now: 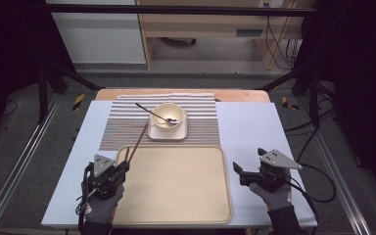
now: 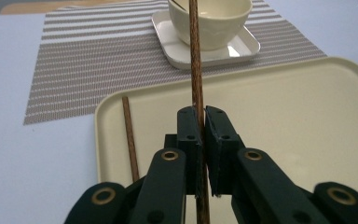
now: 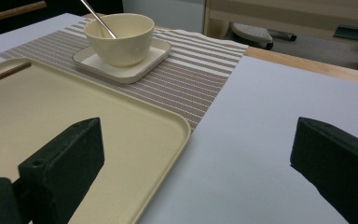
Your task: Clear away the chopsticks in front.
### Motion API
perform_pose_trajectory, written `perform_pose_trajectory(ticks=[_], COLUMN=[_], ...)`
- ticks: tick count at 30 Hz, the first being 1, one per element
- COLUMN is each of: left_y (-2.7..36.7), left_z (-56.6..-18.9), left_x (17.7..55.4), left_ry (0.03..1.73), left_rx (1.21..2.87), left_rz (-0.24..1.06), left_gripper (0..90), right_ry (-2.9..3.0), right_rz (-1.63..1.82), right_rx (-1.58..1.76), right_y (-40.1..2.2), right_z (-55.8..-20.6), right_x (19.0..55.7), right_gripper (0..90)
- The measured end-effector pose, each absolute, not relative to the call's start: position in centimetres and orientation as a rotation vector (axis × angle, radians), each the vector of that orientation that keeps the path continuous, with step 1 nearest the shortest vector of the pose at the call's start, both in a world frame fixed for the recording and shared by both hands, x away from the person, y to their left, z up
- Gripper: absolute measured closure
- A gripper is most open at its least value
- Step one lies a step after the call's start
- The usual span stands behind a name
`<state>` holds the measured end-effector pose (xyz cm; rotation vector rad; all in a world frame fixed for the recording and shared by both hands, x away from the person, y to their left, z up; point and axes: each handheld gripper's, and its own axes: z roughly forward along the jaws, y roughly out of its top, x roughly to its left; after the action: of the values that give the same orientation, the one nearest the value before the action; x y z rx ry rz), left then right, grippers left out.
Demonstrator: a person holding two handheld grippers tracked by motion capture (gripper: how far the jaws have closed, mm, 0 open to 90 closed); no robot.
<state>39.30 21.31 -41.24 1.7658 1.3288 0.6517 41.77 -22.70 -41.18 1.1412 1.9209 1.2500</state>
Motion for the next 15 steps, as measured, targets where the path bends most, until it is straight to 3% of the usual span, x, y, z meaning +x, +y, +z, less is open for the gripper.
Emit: perform_pose_trajectory(ticks=[15], left_y=[21.6], left_z=[-46.0], left_x=[36.8], left_ry=[1.447], left_rx=[1.742], left_rz=[0.634], left_gripper=[84.5], right_ry=[1.927], right_rz=[1.24], right_rx=[1.146], right_y=[-22.5], right_z=[-41.3], right_x=[41.8], right_gripper=[3.0])
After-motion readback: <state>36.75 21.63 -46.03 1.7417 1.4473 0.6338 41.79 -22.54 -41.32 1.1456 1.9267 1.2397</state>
